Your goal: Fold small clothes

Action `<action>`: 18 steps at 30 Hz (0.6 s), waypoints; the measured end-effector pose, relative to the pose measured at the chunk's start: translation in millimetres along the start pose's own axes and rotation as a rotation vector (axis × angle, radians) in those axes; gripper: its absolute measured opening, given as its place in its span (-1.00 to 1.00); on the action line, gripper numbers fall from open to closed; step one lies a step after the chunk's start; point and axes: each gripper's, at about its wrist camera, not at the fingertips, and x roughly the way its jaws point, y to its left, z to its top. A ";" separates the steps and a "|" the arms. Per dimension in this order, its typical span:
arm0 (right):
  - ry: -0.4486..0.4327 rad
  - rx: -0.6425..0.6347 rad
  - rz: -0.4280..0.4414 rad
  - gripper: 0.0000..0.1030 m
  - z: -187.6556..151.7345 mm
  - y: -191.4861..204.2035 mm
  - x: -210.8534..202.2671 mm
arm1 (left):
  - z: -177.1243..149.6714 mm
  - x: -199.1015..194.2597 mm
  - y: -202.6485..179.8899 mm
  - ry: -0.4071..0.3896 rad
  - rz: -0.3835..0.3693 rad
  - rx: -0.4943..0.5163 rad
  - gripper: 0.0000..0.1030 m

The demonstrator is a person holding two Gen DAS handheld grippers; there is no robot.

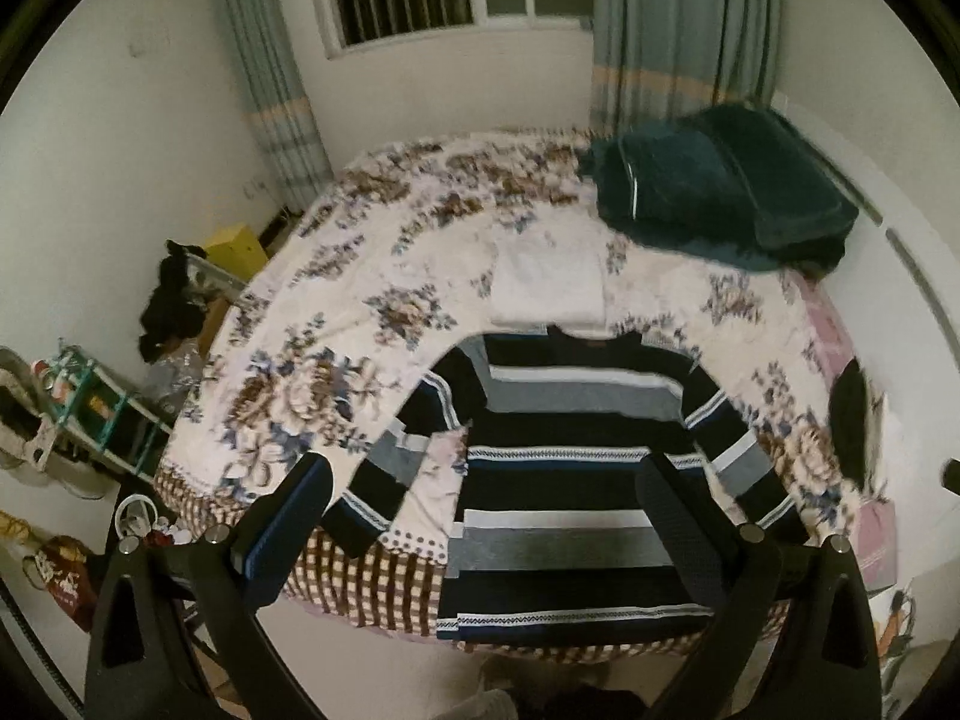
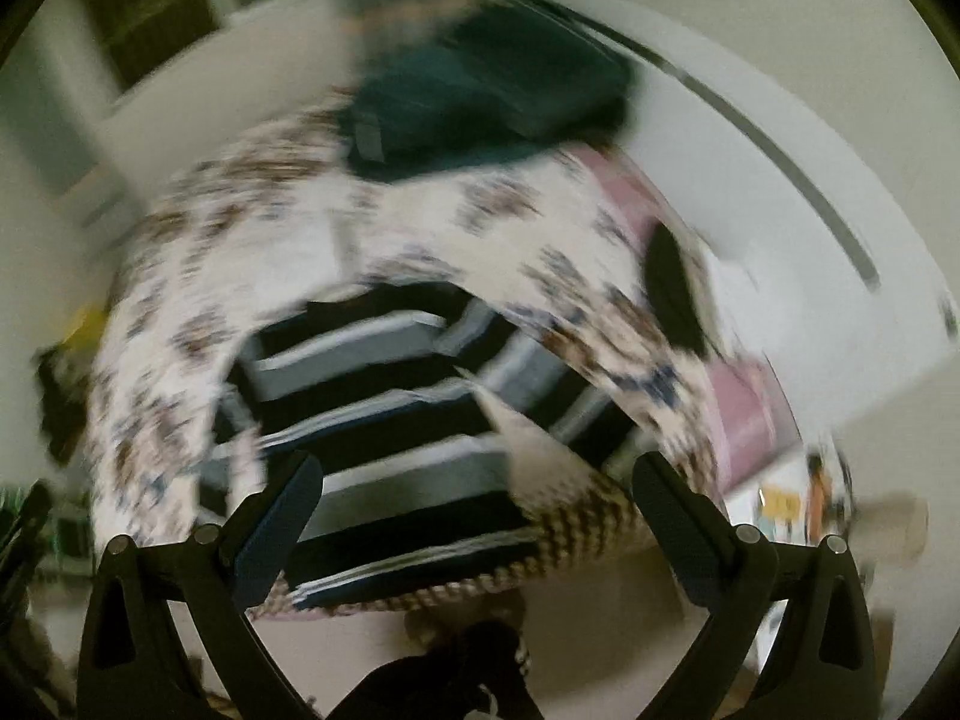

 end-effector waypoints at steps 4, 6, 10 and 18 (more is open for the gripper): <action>0.111 0.178 -0.054 1.00 5.1 -92.9 93.9 | -13.2 62.4 -22.5 0.036 0.046 0.056 1.00; 0.154 0.274 -0.050 1.00 3.3 -146.1 143.5 | -19.7 100.2 -44.6 0.064 0.073 0.081 1.00; 0.245 0.451 -0.046 1.00 -4.1 -247.6 256.8 | -41.9 158.1 -69.4 0.154 0.122 0.109 1.00; 0.449 0.662 0.011 0.97 -62.3 -341.8 477.6 | -102.7 272.1 -105.6 0.362 0.206 0.060 1.00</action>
